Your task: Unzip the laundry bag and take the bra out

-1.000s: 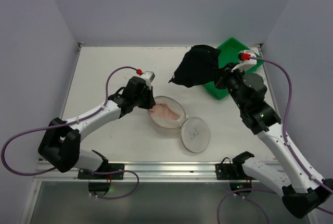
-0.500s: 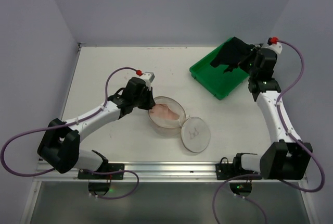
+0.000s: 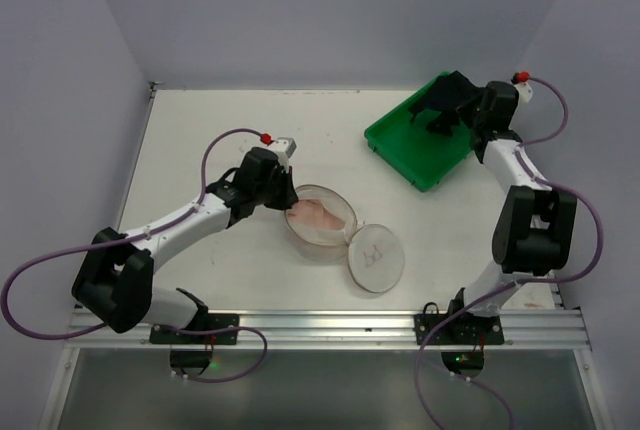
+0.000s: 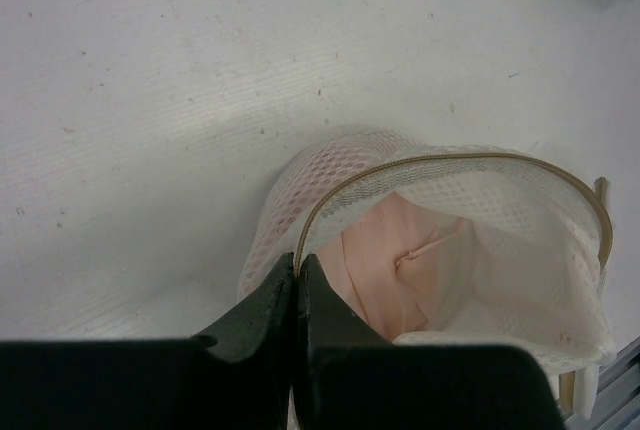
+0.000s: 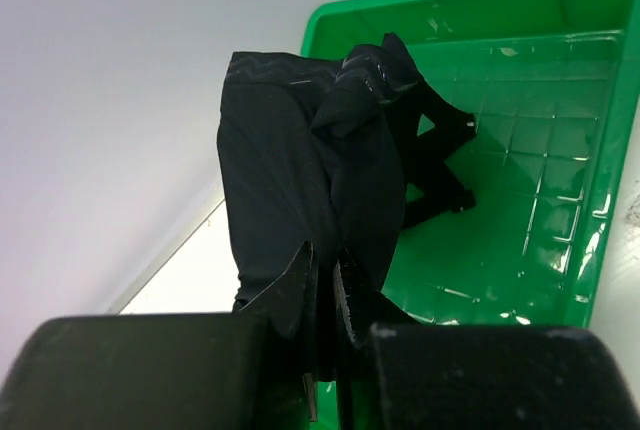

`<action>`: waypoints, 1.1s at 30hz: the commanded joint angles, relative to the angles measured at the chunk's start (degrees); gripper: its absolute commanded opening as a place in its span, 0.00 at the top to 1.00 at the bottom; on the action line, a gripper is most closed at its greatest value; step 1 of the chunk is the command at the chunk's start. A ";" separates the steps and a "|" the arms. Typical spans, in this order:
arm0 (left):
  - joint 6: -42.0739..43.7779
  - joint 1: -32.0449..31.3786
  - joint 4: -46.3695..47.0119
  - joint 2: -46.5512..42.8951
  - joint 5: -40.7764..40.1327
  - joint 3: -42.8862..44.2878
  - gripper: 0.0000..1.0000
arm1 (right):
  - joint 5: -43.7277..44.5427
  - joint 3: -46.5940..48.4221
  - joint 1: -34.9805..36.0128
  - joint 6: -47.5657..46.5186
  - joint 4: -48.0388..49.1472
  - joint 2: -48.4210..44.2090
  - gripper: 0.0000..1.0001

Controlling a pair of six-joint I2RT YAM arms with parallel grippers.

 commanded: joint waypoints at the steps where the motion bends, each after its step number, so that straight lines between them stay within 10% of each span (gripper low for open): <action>1: -0.14 0.61 1.31 -1.04 0.89 -0.08 0.95 | -0.45 4.52 -0.99 3.12 8.87 3.30 1.00; 19: -0.32 1.22 2.36 1.68 2.92 0.53 0.97 | -12.23 16.57 -7.58 6.99 -2.63 21.68 1.00; 24: -0.32 1.31 2.19 1.60 2.65 0.53 0.97 | -12.94 18.15 -8.29 8.04 -5.62 22.73 0.88; 33: -0.32 1.49 2.28 1.33 2.65 0.45 0.97 | -8.99 17.37 -8.29 5.50 -12.30 17.82 0.39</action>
